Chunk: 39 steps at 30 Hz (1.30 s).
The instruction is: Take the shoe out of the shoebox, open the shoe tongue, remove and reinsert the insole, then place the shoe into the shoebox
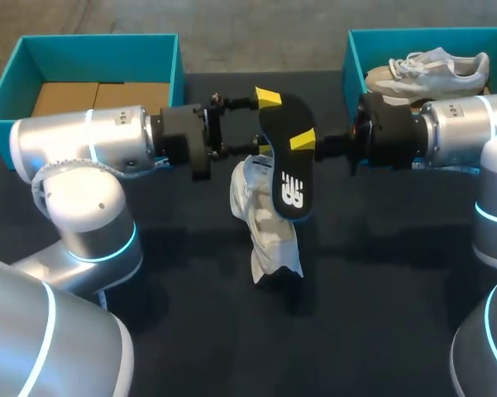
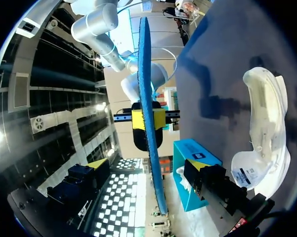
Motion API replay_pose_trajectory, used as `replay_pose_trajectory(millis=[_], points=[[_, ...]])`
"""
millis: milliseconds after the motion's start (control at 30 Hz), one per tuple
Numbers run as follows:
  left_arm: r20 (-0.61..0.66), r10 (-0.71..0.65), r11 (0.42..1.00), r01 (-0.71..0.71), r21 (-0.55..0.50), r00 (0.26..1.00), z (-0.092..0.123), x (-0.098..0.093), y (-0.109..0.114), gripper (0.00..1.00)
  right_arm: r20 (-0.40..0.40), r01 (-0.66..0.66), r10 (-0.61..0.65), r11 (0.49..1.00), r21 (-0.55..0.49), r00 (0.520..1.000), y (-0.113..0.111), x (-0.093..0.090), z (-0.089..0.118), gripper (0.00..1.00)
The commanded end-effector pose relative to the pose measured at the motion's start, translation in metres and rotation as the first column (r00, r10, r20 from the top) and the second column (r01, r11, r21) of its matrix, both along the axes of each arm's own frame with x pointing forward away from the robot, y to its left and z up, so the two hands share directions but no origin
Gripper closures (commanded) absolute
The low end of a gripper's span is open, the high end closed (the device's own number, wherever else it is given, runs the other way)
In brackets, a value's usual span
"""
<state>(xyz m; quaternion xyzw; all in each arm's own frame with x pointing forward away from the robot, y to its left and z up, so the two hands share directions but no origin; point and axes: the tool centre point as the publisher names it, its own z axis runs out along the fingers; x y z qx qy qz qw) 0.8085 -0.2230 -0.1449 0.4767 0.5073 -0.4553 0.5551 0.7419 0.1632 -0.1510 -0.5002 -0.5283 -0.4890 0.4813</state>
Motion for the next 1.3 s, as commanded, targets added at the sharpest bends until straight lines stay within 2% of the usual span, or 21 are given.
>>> replay_pose_trajectory(millis=[33, 367, 400, 467, 533, 600, 733, 767, 833, 867, 1033, 1067, 1133, 1200, 1300], points=[[-0.002, 0.001, 1.000, -0.001, -0.016, 1.000, -0.001, 0.003, -0.013, 0.00, 0.001, 0.005, -0.005, 1.000, 0.003, 1.000, 0.006, 0.006, -0.003, 1.00], [-0.016, 0.022, 0.999, -0.023, -0.043, 1.000, -0.001, 0.002, -0.018, 0.00, 0.013, 0.005, -0.004, 1.000, -0.008, 1.000, 0.009, 0.009, -0.003, 1.00], [-0.016, 0.022, 0.999, -0.023, -0.042, 1.000, -0.001, 0.003, -0.018, 0.08, 0.013, 0.006, -0.006, 1.000, -0.007, 1.000, 0.008, 0.008, -0.003, 1.00], [-0.018, 0.020, 0.999, -0.020, -0.038, 1.000, -0.001, 0.003, -0.018, 0.11, 0.013, 0.009, -0.009, 1.000, -0.005, 1.000, 0.008, 0.008, -0.003, 1.00], [-0.018, 0.014, 0.999, -0.015, -0.034, 1.000, -0.003, 0.001, -0.019, 0.22, 0.013, 0.016, -0.016, 1.000, -0.003, 1.000, 0.007, 0.008, -0.004, 1.00], [-0.022, 0.014, 0.999, -0.015, -0.037, 1.000, -0.003, 0.000, -0.019, 0.22, 0.014, 0.020, -0.020, 1.000, -0.003, 1.000, 0.006, 0.008, -0.005, 1.00], [-0.029, 0.011, 0.999, -0.012, -0.034, 1.000, -0.007, -0.003, -0.018, 0.29, 0.015, 0.023, -0.023, 1.000, -0.006, 1.000, 0.005, 0.008, -0.004, 1.00], [-0.029, 0.011, 0.999, -0.012, -0.033, 1.000, -0.007, -0.003, -0.018, 0.34, 0.015, 0.022, -0.022, 1.000, -0.007, 1.000, 0.005, 0.008, -0.004, 1.00], [-0.033, 0.013, 0.999, -0.014, -0.034, 0.999, -0.008, -0.005, -0.017, 0.52, 0.014, 0.023, -0.023, 1.000, -0.008, 1.000, 0.004, 0.008, -0.004, 1.00], [-0.033, 0.012, 0.999, -0.013, -0.033, 0.999, -0.008, -0.006, -0.016, 0.56, 0.013, 0.024, -0.024, 1.000, -0.009, 1.000, 0.004, 0.008, -0.004, 1.00], [-0.040, 0.009, 1.000, -0.010, -0.029, 0.999, -0.010, -0.008, -0.015, 0.57, 0.013, 0.028, -0.028, 1.000, -0.010, 1.000, 0.002, 0.008, -0.004, 1.00], [-0.041, 0.009, 1.000, -0.010, -0.029, 0.999, -0.010, -0.008, -0.016, 0.64, 0.013, 0.027, -0.027, 1.000, -0.010, 1.000, 0.002, 0.009, -0.004, 1.00], [-0.042, 0.011, 0.999, -0.012, -0.031, 0.999, -0.010, -0.008, -0.017, 0.68, 0.014, 0.025, -0.025, 1.000, -0.010, 1.000, 0.003, 0.009, -0.003, 1.00], [-0.042, 0.009, 0.999, -0.010, -0.033, 0.999, -0.010, -0.008, -0.017, 0.83, 0.015, 0.023, -0.023, 1.000, -0.009, 1.000, 0.003, 0.010, -0.003, 1.00], [-0.046, 0.004, 0.999, -0.006, -0.032, 0.999, -0.010, -0.009, -0.019, 1.00, 0.014, 0.025, -0.024, 1.000, -0.008, 1.000, 0.003, 0.010, -0.004, 1.00]])
